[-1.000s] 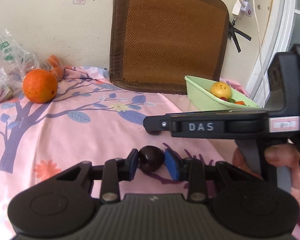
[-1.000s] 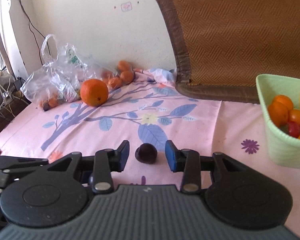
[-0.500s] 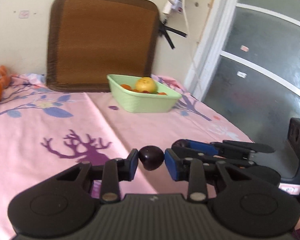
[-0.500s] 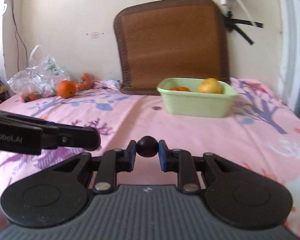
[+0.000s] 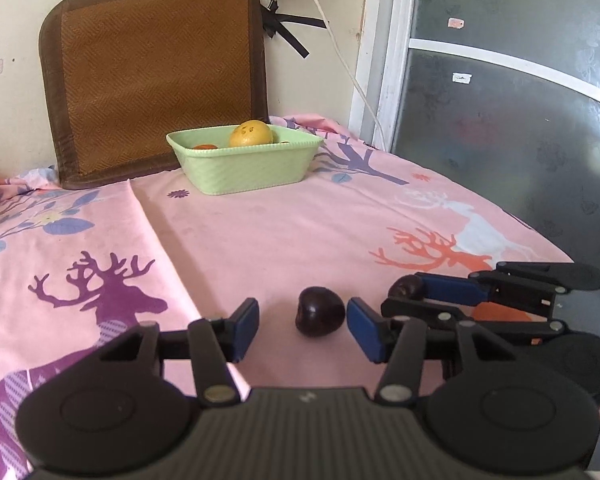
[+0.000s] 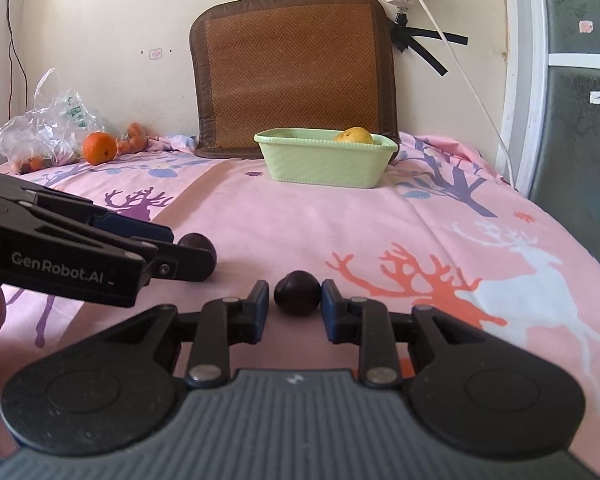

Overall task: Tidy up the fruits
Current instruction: 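Carry both dark tomatoes over the green basket and open both grippers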

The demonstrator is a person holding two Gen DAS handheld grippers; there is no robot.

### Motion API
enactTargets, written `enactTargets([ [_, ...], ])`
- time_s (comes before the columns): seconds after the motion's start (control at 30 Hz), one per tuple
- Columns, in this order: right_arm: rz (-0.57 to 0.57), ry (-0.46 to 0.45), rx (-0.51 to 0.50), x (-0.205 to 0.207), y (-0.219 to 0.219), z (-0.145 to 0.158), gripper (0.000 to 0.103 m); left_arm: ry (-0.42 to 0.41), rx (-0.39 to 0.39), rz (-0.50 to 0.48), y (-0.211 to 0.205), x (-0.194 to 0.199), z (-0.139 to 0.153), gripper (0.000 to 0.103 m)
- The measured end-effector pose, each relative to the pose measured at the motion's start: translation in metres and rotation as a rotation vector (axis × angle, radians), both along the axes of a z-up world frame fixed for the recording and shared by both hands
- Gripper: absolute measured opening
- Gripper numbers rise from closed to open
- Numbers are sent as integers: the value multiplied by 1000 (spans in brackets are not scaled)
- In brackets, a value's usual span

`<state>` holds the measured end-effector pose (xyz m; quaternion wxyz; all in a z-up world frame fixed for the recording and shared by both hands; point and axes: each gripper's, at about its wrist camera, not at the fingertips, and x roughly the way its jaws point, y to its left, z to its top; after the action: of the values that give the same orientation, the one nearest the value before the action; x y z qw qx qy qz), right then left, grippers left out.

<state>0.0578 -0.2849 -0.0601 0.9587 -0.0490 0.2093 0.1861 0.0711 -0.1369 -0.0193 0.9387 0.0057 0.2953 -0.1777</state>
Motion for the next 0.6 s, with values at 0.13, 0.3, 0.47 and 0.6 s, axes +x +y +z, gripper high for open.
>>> enactTargets([
  [0.13, 2, -3, -5, -3, -2, -1, 29, 21, -3, -44, -5, 5, -2, 30],
  [0.3, 13, -22, 65, 11, -12, 13, 27, 14, -21, -97, -7, 13, 10, 29],
  [0.47, 21, -87, 159, 68, -16, 47, 28, -56, -61, -51, 5, 65, 52, 30],
  [0.6, 16, -122, 167, 132, -1, 58, 29, -50, -88, 4, 13, 136, 66, 30],
])
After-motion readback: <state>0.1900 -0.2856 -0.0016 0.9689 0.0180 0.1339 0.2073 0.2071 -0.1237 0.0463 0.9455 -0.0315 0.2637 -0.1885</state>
